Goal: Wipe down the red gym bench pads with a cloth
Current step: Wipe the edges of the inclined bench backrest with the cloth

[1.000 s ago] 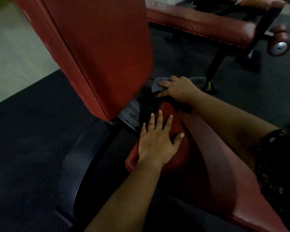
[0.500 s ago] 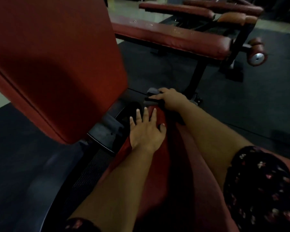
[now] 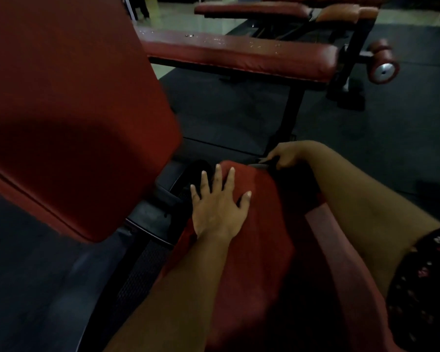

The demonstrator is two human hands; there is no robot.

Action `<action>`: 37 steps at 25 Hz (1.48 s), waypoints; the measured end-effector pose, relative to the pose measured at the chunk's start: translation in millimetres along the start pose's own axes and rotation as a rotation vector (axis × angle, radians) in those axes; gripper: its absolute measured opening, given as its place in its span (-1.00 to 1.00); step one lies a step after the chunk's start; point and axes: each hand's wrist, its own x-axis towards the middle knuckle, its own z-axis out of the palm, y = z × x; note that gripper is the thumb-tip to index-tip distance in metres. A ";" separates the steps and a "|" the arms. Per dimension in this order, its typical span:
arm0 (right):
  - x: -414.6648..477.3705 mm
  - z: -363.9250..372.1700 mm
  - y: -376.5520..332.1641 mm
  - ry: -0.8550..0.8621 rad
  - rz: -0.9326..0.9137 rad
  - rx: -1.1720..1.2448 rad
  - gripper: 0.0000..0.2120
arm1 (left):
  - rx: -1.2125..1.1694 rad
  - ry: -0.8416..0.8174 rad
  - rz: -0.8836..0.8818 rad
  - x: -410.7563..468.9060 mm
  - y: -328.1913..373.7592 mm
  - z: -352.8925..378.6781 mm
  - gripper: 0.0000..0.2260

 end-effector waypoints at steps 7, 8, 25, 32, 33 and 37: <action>-18.3 28.3 2.9 0.220 -0.040 -0.077 -0.46 | -0.013 -0.055 0.244 6.9 -4.7 -0.2 -0.43; -25.2 31.7 19.6 0.177 0.028 -0.078 -0.47 | -0.001 -0.075 0.239 6.9 -4.5 -0.5 -0.39; -126.6 85.6 32.1 0.456 0.329 -0.254 -0.60 | -0.018 -0.144 0.091 8.1 93.7 -12.8 -0.48; -194.4 90.2 130.0 0.143 0.455 -0.267 -0.60 | 0.002 -0.141 0.213 -15.8 156.3 33.2 -0.42; -200.0 91.4 136.2 0.134 0.495 -0.235 -0.61 | 0.013 -0.125 0.216 -16.0 156.9 33.3 -0.41; -181.7 101.3 102.5 0.356 0.377 -0.270 -0.62 | 0.028 -0.115 0.230 -15.1 158.4 33.9 -0.39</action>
